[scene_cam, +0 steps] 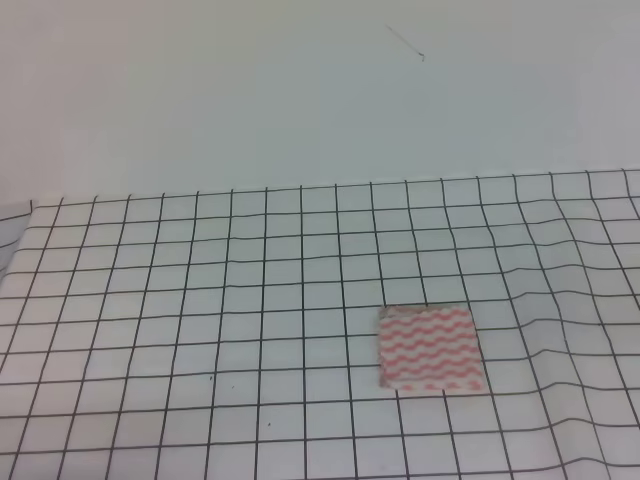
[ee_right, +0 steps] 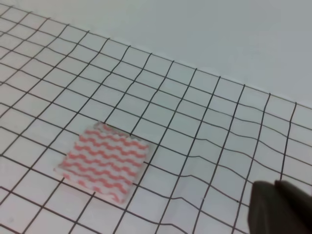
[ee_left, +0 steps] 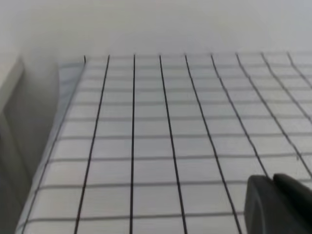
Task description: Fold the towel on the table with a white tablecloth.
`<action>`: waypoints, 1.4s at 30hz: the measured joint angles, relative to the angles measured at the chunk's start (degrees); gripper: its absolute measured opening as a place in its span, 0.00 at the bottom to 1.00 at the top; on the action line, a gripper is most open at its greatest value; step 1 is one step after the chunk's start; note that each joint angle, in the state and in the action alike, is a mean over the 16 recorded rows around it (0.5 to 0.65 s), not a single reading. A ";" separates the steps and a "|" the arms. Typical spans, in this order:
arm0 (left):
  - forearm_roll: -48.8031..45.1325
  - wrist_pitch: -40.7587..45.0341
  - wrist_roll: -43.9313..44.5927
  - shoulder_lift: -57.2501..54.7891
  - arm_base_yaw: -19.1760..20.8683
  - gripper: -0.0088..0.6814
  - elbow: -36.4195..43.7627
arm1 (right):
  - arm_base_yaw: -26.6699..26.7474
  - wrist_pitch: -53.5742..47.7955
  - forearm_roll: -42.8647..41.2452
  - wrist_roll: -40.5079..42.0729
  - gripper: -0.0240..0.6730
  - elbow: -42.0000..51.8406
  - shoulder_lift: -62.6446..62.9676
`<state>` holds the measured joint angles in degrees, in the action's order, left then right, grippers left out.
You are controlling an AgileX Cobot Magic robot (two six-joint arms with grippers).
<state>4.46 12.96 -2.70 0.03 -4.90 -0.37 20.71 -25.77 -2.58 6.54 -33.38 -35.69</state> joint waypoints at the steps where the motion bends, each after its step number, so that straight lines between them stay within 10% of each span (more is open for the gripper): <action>1: 0.17 0.74 -0.03 0.33 0.04 0.01 0.29 | 0.00 0.00 0.00 0.00 0.03 0.00 0.00; 26: 0.78 5.46 -0.05 0.92 0.07 0.01 0.48 | -0.90 1.48 -2.12 1.38 0.03 2.25 2.74; 42: 0.80 5.44 -0.05 0.79 0.07 0.01 0.48 | -15.41 14.78 -4.31 -12.07 0.03 28.92 29.17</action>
<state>5.26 18.40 -2.75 0.83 -4.83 0.12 5.29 -10.98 -6.89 -5.53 -4.47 -6.53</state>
